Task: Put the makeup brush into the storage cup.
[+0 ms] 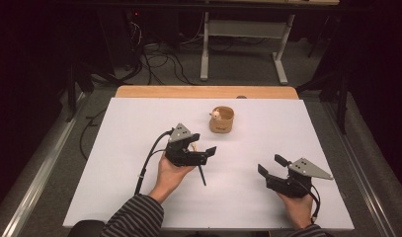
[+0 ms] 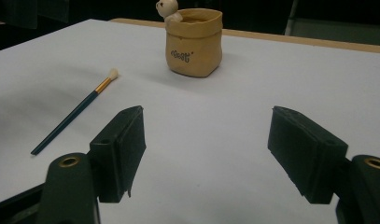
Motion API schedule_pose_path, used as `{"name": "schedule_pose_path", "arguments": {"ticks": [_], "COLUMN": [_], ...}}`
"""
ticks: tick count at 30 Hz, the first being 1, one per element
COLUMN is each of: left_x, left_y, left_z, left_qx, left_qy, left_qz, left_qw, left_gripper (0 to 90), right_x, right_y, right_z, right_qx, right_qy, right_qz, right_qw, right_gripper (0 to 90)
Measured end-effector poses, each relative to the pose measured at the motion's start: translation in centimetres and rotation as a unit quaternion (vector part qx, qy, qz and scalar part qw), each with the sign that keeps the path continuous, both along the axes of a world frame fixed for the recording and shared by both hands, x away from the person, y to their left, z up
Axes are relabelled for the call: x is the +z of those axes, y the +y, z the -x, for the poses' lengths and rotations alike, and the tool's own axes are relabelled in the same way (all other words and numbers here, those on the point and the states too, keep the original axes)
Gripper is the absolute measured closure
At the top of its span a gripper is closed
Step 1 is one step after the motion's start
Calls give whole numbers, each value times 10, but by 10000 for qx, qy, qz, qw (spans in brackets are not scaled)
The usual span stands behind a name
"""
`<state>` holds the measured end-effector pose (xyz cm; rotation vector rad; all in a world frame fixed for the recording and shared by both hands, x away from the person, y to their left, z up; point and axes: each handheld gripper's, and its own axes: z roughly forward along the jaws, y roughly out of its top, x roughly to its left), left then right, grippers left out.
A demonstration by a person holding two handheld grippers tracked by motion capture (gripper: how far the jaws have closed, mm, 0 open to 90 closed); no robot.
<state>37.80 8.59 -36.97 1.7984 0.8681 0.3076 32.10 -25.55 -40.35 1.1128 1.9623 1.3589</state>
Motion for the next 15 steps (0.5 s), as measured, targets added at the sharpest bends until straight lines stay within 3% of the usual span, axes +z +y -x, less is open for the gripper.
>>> {"name": "schedule_pose_path", "arguments": {"ticks": [11, 15], "left_x": [4, 5], "left_y": [-4, -5], "left_z": [-3, -4], "left_qx": [55, 109], "left_qy": [94, 227], "left_qz": [-185, -280], "left_qw": [9998, 9993], "left_gripper": [230, 232], "right_x": [0, 0], "right_y": [1, 1], "right_z": [0, 0], "right_qx": [19, 27], "right_qy": [7, 10], "right_qz": [6, 12], "right_qw": [10000, 10000], "right_gripper": [294, 294]}}
